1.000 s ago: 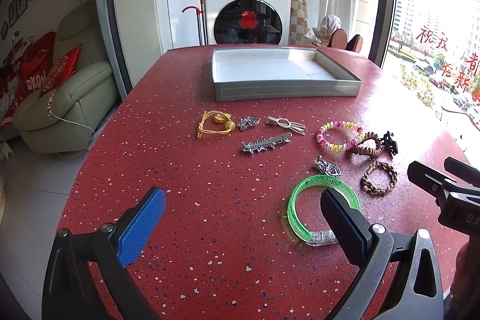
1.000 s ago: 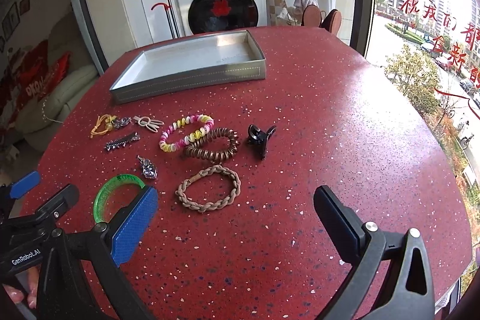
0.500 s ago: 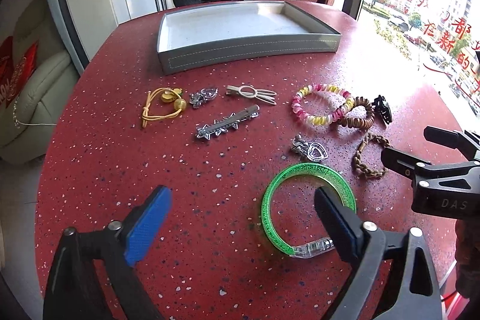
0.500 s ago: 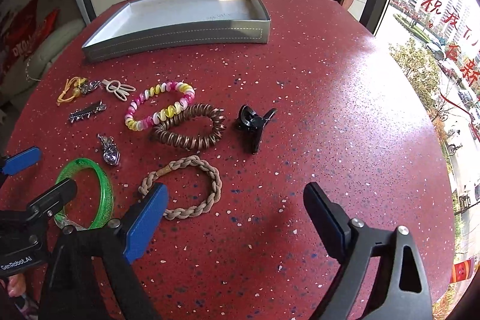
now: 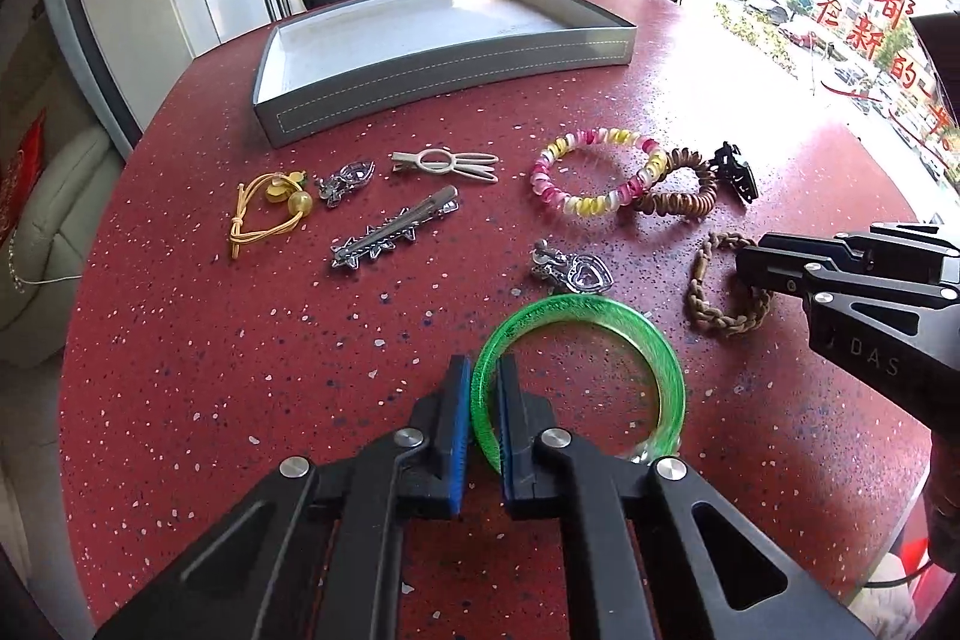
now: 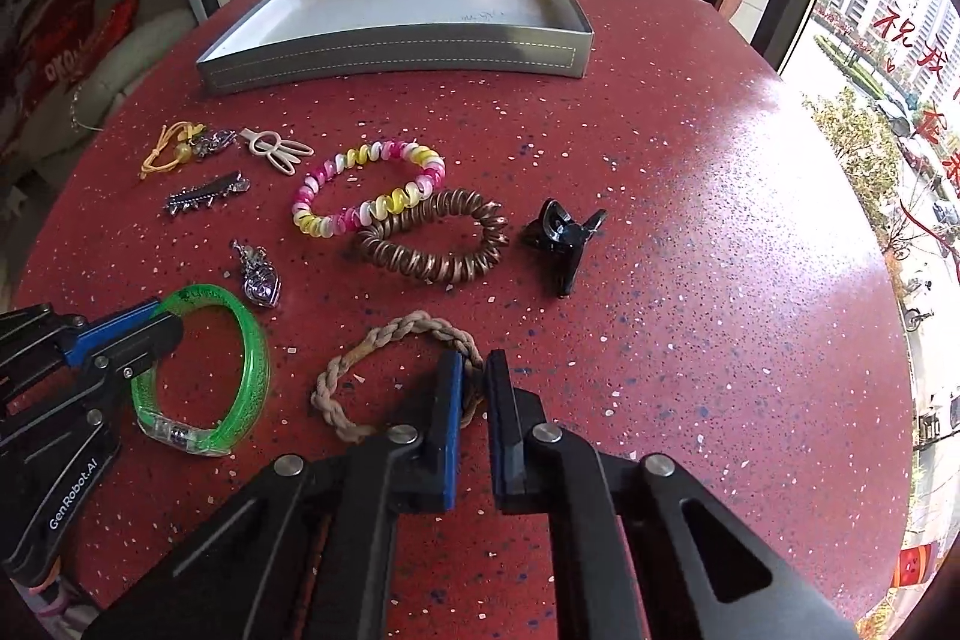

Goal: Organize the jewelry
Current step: 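Grasp the green bangle with the left tool while the right tool grasps the braided brown bracelet, then carry both bracelets into the grey tray and open both tools, then move both tools back over the remaining jewelry on the table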

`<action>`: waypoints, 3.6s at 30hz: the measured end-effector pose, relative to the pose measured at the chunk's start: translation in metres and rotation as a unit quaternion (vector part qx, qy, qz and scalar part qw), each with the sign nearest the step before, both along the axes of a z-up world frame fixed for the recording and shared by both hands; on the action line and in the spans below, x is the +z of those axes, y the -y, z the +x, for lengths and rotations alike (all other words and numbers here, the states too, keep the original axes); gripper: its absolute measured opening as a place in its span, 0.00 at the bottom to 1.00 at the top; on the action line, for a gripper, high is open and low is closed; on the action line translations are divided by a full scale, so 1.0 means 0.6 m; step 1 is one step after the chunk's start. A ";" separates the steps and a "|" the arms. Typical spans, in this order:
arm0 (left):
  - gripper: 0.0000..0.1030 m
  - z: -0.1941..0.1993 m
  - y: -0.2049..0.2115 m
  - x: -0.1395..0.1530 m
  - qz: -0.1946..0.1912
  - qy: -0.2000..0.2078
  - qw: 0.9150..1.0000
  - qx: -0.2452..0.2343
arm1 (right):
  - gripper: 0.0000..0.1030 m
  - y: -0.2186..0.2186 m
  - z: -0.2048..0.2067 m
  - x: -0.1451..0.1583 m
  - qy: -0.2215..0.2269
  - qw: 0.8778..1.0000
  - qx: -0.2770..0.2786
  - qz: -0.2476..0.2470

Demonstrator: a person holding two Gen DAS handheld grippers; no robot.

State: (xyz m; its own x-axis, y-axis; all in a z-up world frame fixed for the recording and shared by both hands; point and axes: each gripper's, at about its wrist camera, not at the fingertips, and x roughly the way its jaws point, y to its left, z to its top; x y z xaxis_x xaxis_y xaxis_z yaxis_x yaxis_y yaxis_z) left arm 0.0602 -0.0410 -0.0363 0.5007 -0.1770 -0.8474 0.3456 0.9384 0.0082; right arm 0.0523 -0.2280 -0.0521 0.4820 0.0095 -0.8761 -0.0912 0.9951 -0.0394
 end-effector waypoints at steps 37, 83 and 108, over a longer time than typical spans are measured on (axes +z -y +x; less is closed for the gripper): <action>0.24 0.359 -0.045 0.134 -0.064 0.047 0.994 0.080 | 0.07 -0.005 0.370 0.136 0.062 0.991 0.017 0.121; 0.25 0.325 -0.069 0.107 -0.058 0.047 0.991 0.115 | 1.00 0.084 0.243 0.120 0.101 0.964 -0.029 0.245; 1.00 0.133 -0.068 0.017 0.012 0.057 0.997 0.041 | 1.00 0.113 0.053 0.024 0.010 0.994 -0.063 0.085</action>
